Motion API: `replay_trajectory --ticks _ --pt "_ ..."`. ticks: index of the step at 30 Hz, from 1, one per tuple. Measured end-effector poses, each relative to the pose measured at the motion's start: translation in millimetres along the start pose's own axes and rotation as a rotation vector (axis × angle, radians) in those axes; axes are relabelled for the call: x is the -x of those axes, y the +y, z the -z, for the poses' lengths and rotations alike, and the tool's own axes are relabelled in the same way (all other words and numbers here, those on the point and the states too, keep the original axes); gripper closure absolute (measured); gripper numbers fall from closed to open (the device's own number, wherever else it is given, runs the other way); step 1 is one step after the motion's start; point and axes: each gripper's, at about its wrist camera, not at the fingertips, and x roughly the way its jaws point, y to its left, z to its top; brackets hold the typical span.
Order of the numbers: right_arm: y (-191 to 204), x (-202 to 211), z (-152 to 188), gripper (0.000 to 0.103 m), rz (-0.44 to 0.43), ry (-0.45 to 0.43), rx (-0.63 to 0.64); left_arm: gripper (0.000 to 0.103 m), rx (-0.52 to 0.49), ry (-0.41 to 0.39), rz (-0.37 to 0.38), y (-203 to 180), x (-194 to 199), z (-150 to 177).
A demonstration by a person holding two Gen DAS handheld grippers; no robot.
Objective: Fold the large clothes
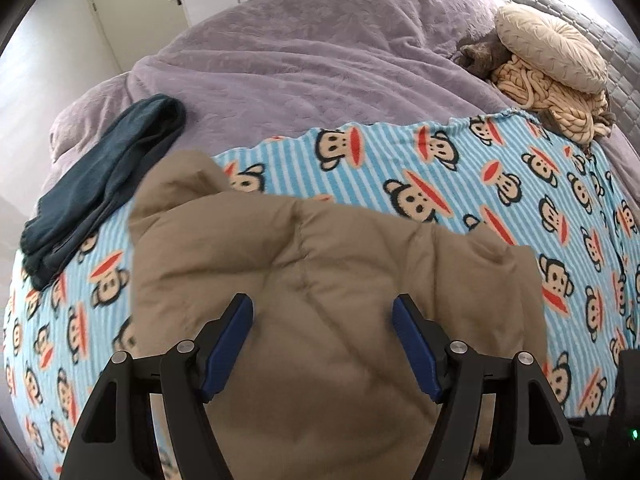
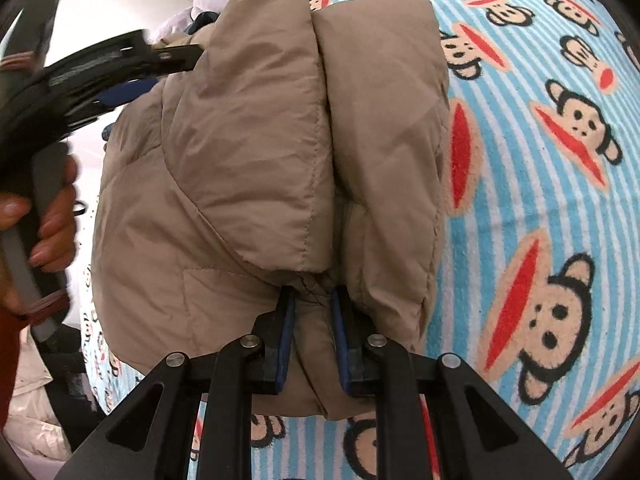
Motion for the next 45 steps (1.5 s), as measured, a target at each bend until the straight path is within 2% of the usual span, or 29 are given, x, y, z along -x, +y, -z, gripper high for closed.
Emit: replay_trajectory --ticks 3,5,8,12,13,17,23,31,36,45 --pt "11.1 1.0 1.5 0.084 0.017 -0.007 0.006 0.029 0.023 0.000 -0.013 10.0 21.5 18.7" --pt "12.5 -7.2 4.4 0.084 0.032 -0.013 0.017 0.029 0.057 -0.023 -0.017 18.7 42.1 42.8" --pt "20.0 -7.5 7.2 0.084 0.050 -0.019 0.014 0.029 0.106 -0.016 -0.016 27.1 57.7 78.7" --pt "27.1 -14.3 7.6 0.084 0.064 -0.014 0.008 0.029 0.164 0.053 -0.030 33.8 52.2 126.2" --pt "29.3 -17.2 8.4 0.083 0.068 -0.008 0.010 0.023 0.182 0.053 -0.034 35.3 50.4 132.2" --pt "39.6 -18.0 11.1 0.081 0.090 0.014 0.017 0.021 0.230 0.062 -0.029 40.2 47.6 136.6" --pt "53.9 -10.9 8.5 0.079 0.104 0.045 -0.020 0.021 0.233 0.078 -0.034 39.1 51.8 135.7" --pt "76.9 12.2 9.0 0.065 0.105 0.036 -0.041 0.021 0.254 0.091 -0.027 40.0 59.2 137.2" --pt "91.5 22.2 11.4 0.063 0.106 0.036 -0.024 0.021 0.263 0.103 -0.025 40.7 62.9 137.5" --pt "104.0 33.7 23.4 0.047 0.113 0.038 -0.004 0.021 0.250 0.139 -0.021 36.7 79.9 149.9"
